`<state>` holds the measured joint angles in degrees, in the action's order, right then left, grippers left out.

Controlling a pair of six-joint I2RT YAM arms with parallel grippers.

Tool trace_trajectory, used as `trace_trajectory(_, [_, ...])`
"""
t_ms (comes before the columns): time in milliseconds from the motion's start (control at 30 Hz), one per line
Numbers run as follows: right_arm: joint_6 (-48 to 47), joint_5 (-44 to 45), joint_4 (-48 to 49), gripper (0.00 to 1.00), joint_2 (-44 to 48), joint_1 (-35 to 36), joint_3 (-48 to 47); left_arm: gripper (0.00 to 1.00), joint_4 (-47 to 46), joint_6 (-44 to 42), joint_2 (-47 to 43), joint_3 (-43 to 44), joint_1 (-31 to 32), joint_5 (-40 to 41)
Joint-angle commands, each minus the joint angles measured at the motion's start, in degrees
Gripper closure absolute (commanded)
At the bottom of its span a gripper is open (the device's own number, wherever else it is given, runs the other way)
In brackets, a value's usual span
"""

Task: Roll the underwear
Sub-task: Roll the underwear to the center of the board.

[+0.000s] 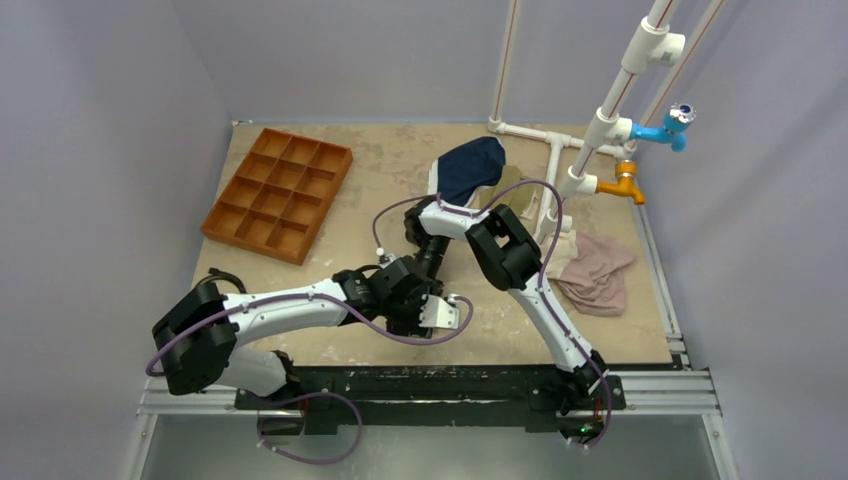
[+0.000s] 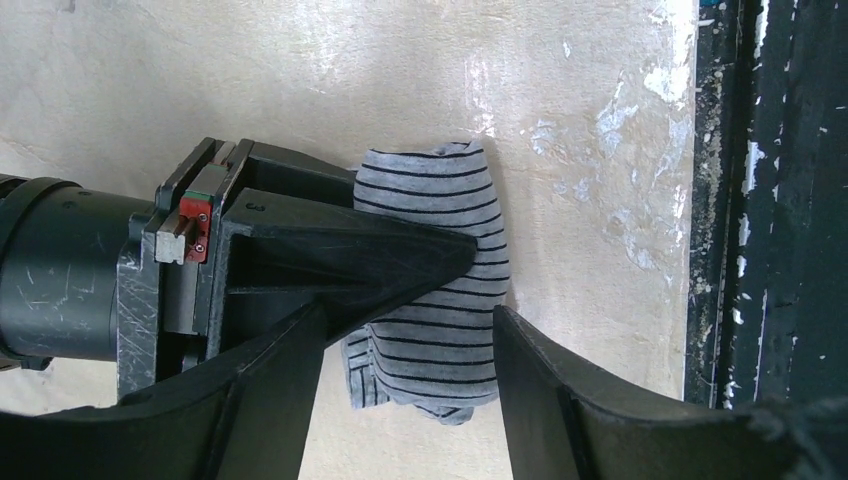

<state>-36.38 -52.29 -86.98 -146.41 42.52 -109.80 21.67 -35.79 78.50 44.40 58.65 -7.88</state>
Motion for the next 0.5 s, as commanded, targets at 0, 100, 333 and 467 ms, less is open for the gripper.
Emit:
trace_trajectory(0, [-4.05,16.94,13.16,1.00,-5.13,0.30,2.82,0.39,1.69,-1.03,2.41,1.36,0.23,-0.89])
trace_trajectory(100, [-4.15,17.00,13.15,1.00,-4.96,0.02,3.10,0.39,3.83,-0.95,3.94,2.38,0.69,-0.75])
trace_trajectory(333, [-2.89,18.36,14.69,1.00,-3.67,-1.17,5.82,0.40,3.40,0.15,2.67,2.37,1.29,0.36])
trace_trajectory(467, [-1.72,18.45,16.40,1.00,-1.78,-1.65,9.11,0.39,3.66,-0.26,1.93,3.02,1.52,-0.80])
